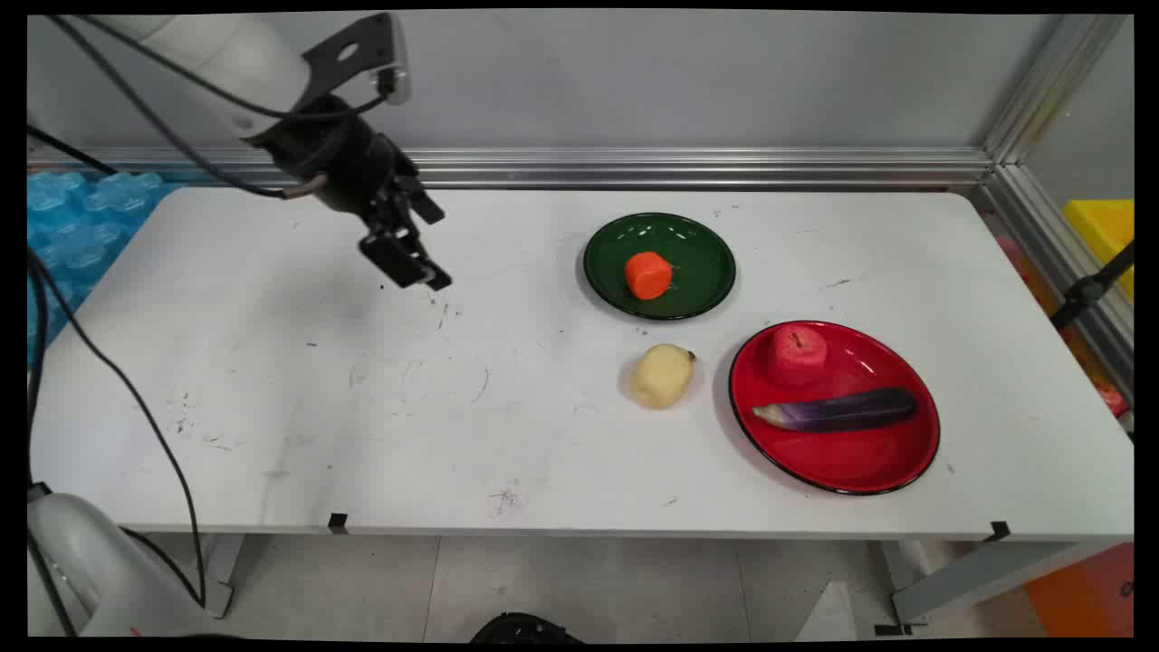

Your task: Pick up the mandarin from the green plate

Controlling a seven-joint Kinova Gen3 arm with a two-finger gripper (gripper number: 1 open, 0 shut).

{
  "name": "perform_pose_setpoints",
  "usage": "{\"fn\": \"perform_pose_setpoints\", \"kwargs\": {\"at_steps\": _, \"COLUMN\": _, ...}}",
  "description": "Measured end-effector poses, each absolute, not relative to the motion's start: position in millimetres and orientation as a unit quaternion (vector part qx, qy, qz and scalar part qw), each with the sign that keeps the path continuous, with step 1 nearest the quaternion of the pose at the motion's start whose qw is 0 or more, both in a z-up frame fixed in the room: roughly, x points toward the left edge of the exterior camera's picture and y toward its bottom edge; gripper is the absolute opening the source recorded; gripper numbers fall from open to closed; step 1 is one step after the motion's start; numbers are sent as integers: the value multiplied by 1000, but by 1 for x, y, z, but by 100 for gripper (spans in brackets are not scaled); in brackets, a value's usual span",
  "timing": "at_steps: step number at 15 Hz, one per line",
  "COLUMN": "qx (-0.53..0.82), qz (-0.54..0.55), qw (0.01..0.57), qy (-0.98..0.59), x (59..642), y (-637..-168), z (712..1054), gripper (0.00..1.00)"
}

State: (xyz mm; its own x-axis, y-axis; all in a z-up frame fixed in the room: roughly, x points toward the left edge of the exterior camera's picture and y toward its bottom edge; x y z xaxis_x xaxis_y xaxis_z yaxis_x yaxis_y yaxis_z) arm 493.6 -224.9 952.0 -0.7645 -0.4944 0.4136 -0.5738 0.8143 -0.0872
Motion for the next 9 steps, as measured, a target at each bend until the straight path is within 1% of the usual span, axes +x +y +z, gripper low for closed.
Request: {"fn": "perform_pose_setpoints", "kwargs": {"at_steps": 9, "qx": 325, "qz": 120, "qw": 218, "qy": -912, "x": 447, "y": -279, "z": 948, "gripper": 100}}
